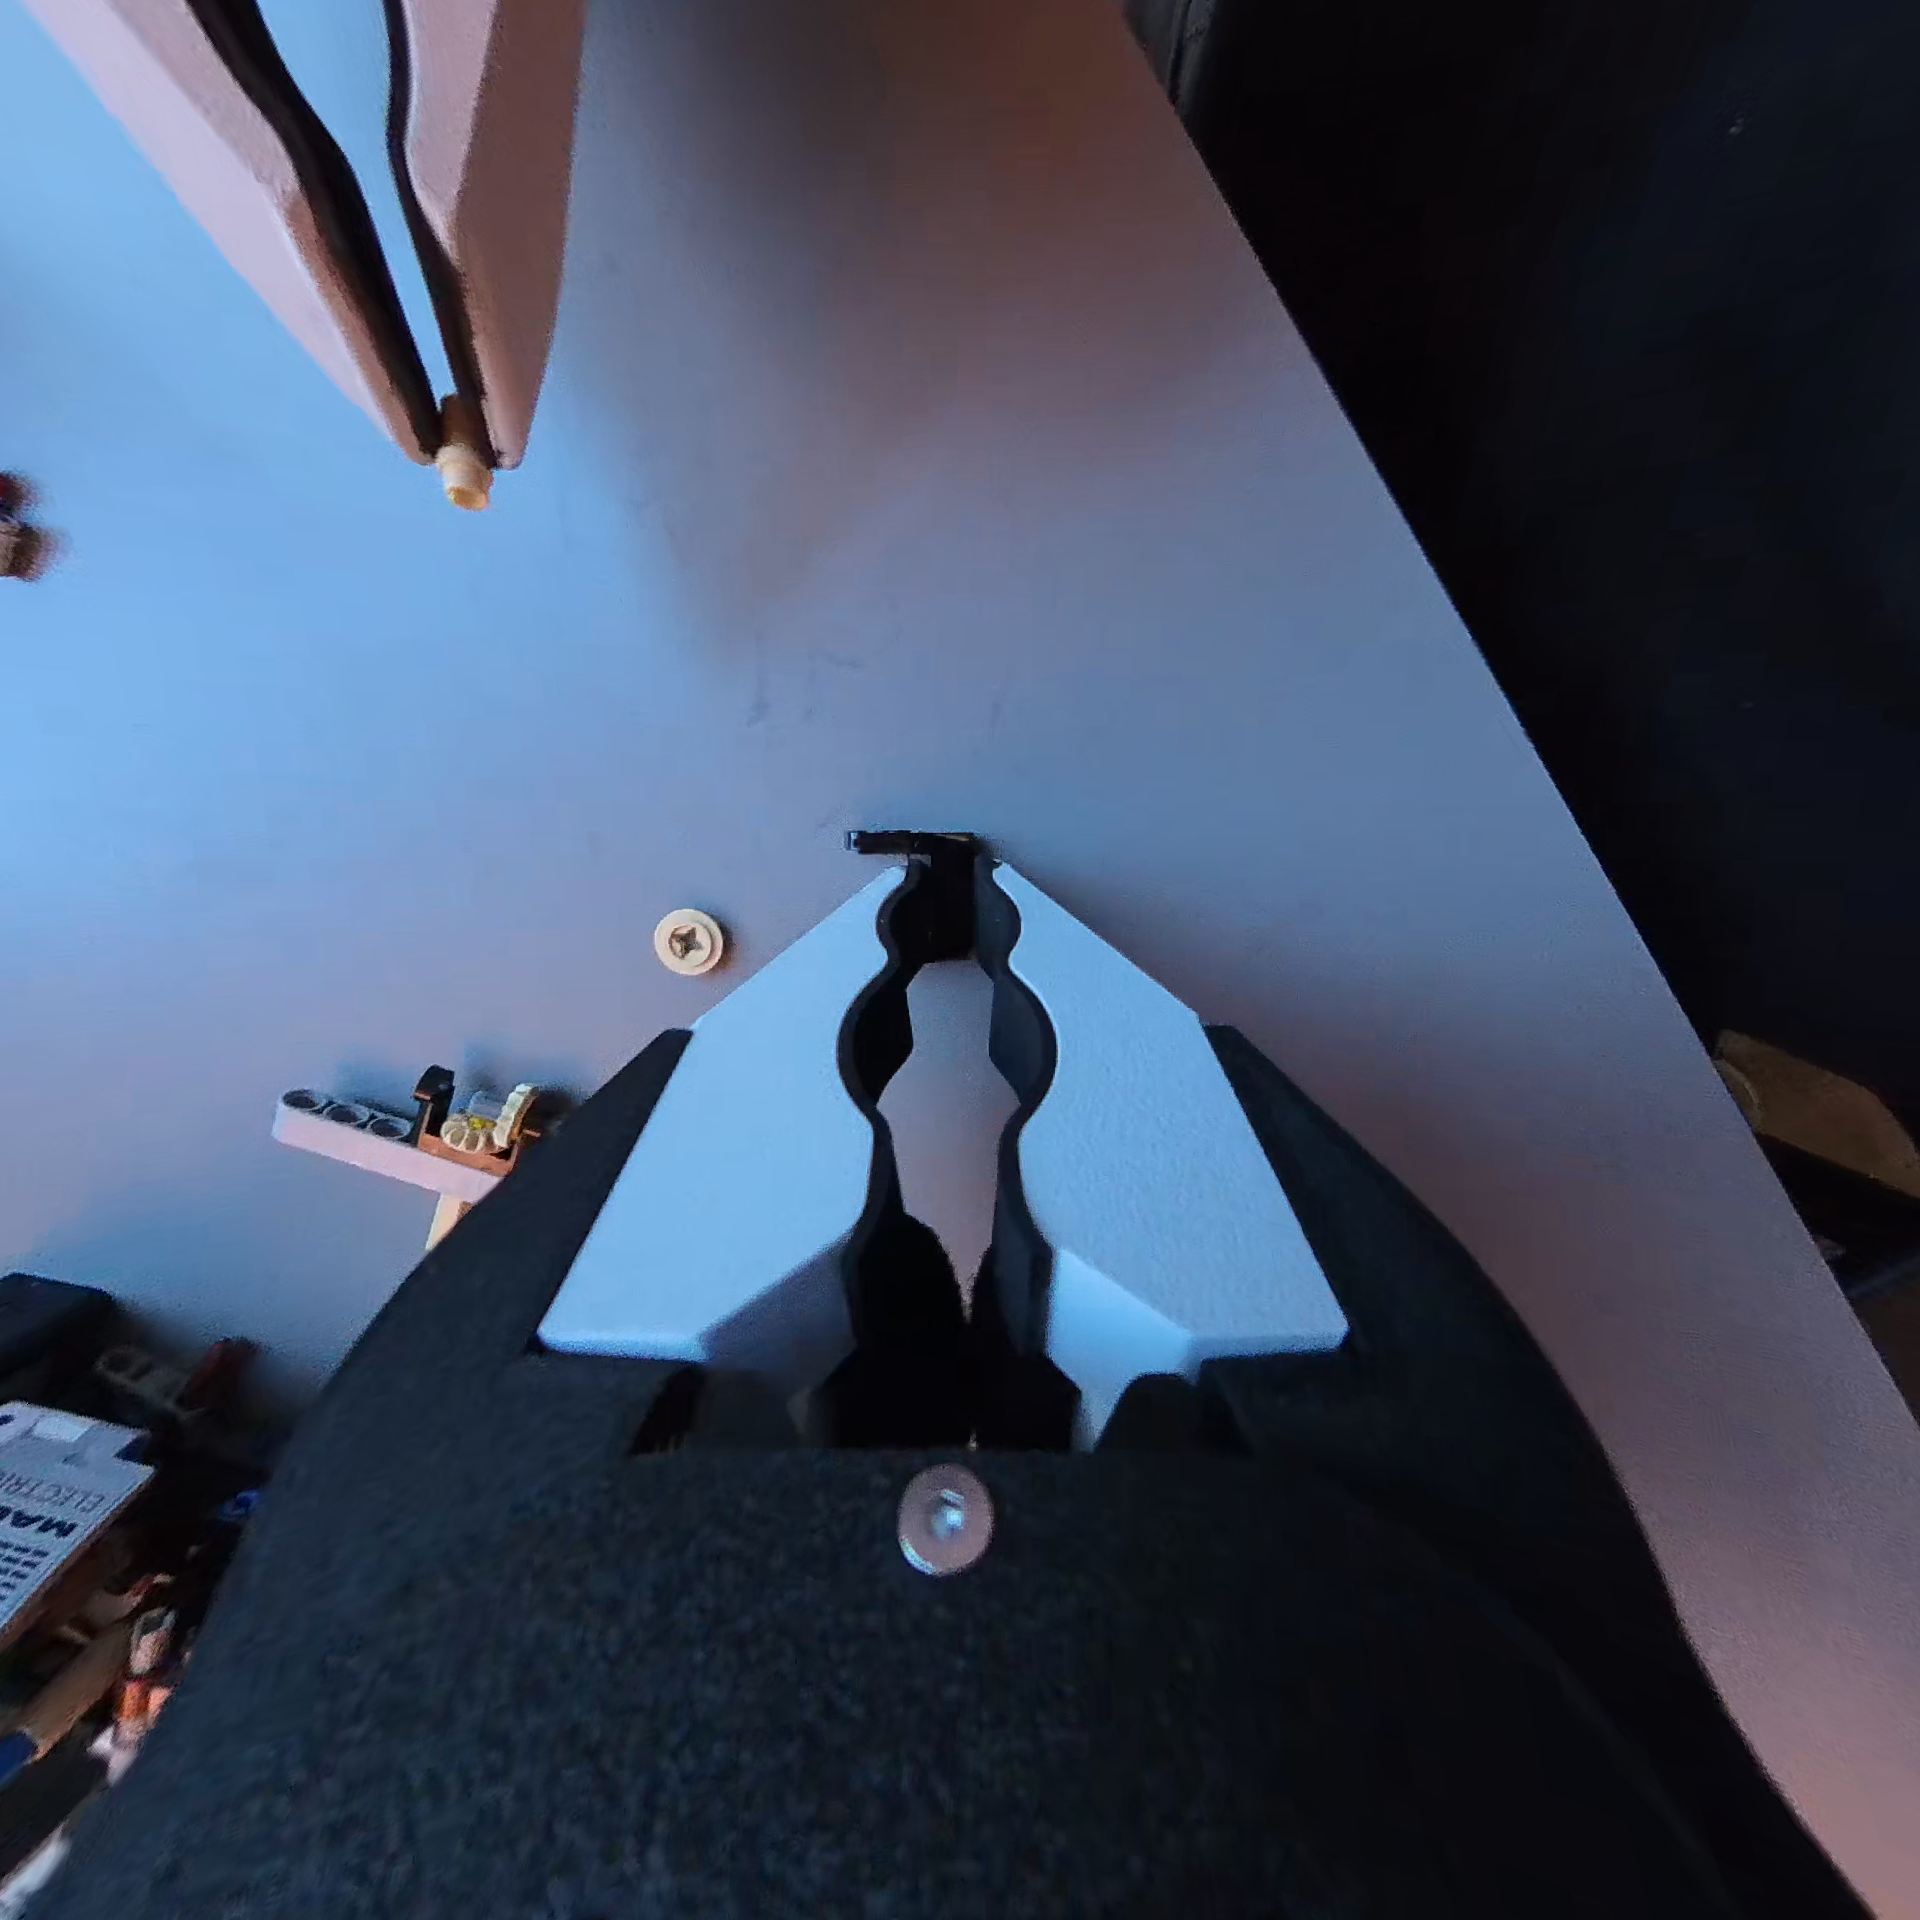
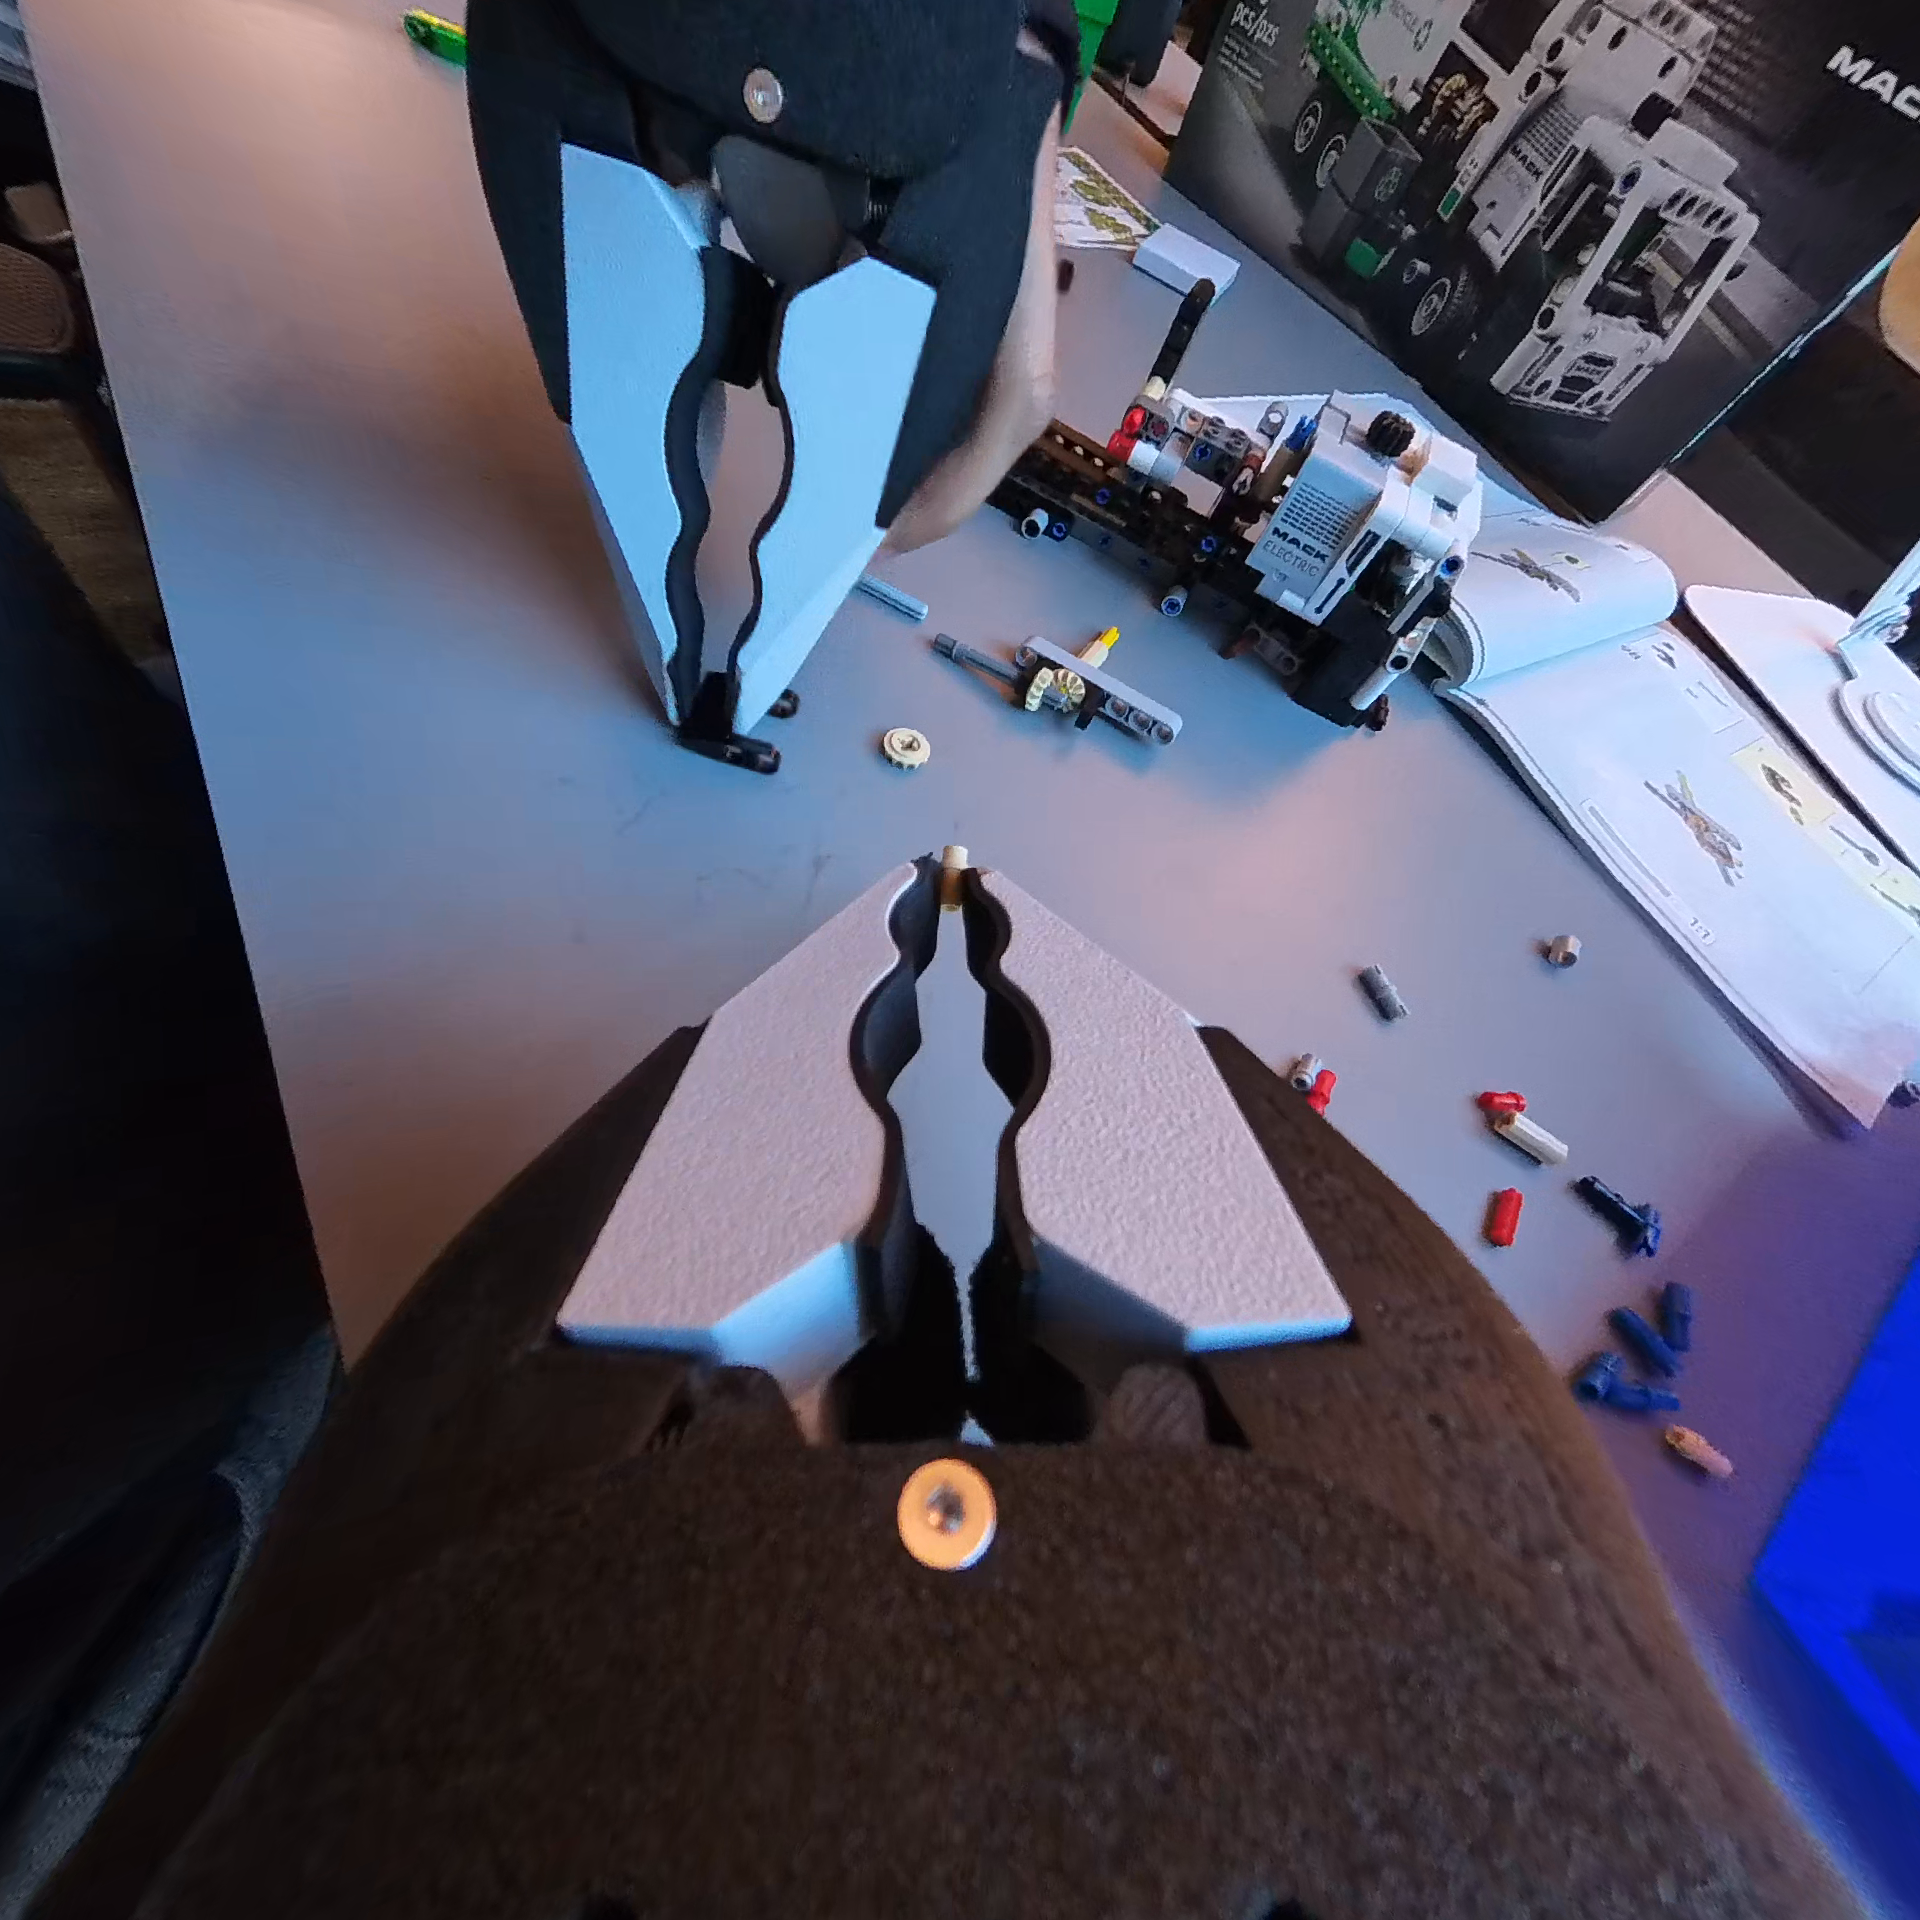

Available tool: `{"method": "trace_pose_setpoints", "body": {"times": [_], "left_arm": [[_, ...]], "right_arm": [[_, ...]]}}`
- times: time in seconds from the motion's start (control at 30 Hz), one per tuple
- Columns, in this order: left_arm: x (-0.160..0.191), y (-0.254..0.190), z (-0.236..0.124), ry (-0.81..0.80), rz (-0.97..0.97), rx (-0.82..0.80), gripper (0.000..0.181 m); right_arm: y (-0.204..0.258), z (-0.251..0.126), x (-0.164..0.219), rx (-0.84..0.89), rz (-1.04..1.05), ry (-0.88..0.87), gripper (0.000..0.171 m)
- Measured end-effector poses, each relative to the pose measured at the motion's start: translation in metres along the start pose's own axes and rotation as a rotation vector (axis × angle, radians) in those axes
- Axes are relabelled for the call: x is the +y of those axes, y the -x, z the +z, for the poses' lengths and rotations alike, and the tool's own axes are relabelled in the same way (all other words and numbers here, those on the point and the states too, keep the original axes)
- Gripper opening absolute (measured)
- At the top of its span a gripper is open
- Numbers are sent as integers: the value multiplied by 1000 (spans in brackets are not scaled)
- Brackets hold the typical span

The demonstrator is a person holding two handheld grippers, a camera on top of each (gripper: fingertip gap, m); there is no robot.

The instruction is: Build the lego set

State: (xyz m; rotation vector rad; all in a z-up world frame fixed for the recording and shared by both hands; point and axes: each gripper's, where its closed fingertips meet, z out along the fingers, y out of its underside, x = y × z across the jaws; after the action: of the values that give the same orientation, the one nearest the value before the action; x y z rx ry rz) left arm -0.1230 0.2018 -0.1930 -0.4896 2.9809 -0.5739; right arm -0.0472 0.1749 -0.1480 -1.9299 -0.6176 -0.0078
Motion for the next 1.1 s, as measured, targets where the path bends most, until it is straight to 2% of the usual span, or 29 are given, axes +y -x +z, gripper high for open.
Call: {"method": "trace_pose_setpoints", "body": {"times": [0.13,0.2,0.3,0.4,0.5,0.67,0.9,1.1], "left_arm": [[0,1,0,-1,-11,-77,5],[0,13,-2,-24,-26,-210,5],[-3,28,-4,-145,-118,-408,6],[-10,27,-6,-261,-242,-555,6],[-10,26,-3,-268,-302,-681,6],[-15,24,-1,-288,-320,-733,6],[-15,25,0,-285,-319,-725,6],[-15,25,0,-294,-324,-706,6]], "right_arm": [[-1,-2,2,1,6,3,4],[1,-1,1,-12,21,4,4],[8,6,-3,-37,16,8,4],[6,17,-1,-7,-177,101,3],[17,29,5,-85,-363,234,3],[38,41,4,-251,-415,298,3],[33,42,3,-285,-535,367,3],[32,45,6,-298,-552,317,3]]}}
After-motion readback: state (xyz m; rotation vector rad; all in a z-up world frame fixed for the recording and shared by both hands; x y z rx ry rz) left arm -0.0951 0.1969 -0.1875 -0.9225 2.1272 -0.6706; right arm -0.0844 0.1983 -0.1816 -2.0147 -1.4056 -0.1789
